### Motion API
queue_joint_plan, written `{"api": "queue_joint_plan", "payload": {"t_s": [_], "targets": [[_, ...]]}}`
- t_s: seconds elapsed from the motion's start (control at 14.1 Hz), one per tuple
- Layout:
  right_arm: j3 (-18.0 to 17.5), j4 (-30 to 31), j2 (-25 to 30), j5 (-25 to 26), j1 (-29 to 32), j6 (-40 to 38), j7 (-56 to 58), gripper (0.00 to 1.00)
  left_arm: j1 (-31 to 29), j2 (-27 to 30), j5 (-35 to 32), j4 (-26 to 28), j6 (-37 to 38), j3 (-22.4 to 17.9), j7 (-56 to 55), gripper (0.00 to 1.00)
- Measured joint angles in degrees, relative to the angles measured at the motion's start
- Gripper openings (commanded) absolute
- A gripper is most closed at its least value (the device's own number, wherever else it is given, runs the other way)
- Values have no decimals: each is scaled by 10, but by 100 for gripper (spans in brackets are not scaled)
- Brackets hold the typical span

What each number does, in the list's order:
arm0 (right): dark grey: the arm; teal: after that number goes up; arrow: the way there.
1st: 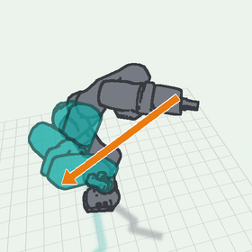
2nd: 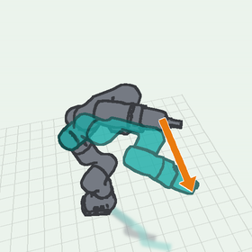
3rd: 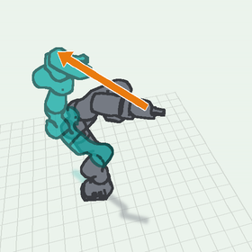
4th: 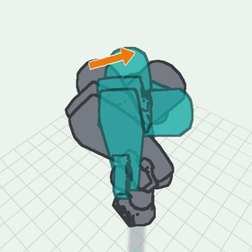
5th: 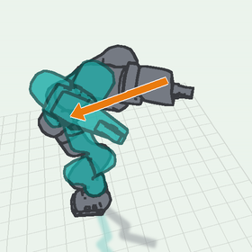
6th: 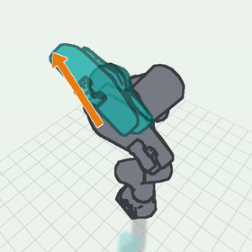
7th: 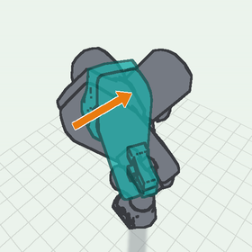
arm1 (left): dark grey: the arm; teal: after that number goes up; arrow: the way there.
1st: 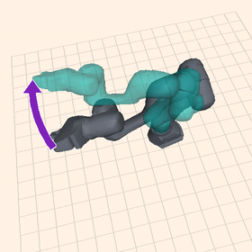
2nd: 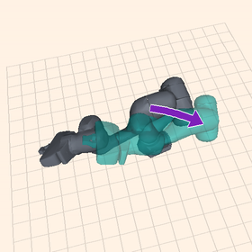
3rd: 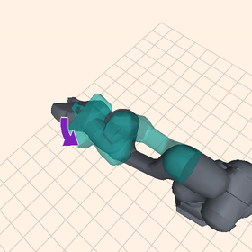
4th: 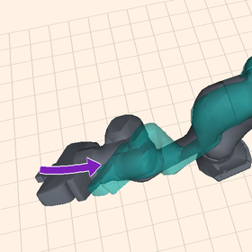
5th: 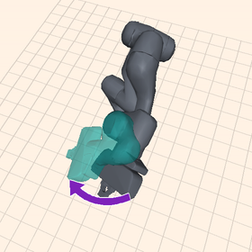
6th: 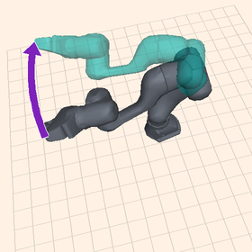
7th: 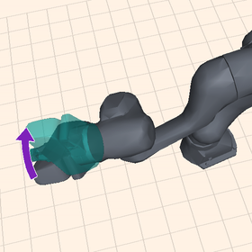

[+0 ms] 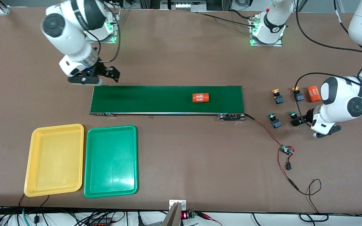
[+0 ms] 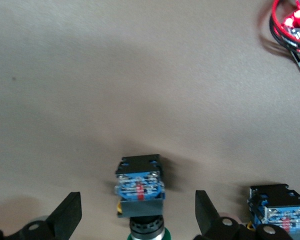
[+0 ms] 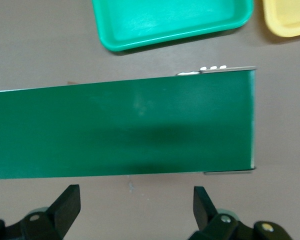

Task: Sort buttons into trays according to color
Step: 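Carry the green-capped button with the left gripper and set it on the belt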

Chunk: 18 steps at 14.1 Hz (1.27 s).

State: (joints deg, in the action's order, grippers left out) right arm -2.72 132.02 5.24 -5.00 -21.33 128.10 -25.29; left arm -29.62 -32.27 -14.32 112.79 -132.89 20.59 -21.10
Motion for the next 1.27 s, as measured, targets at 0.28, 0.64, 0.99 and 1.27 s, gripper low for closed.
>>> {"api": "queue_joint_plan", "payload": {"t_s": [0.28,0.64,0.99,1.27], "targets": [[0,0,-17,0,-12,11,-23,100,3,-8,0,0,0,0,0,100],[1,0,-18,0,-12,11,-24,100,6,-13,-27,0,-1,0,1,51],[2,0,-18,0,-12,11,-26,100,6,-12,-35,-3,-3,1,11,0],[2,0,-18,0,-12,11,-26,100,9,18,-37,-10,-4,3,95,0]]}}
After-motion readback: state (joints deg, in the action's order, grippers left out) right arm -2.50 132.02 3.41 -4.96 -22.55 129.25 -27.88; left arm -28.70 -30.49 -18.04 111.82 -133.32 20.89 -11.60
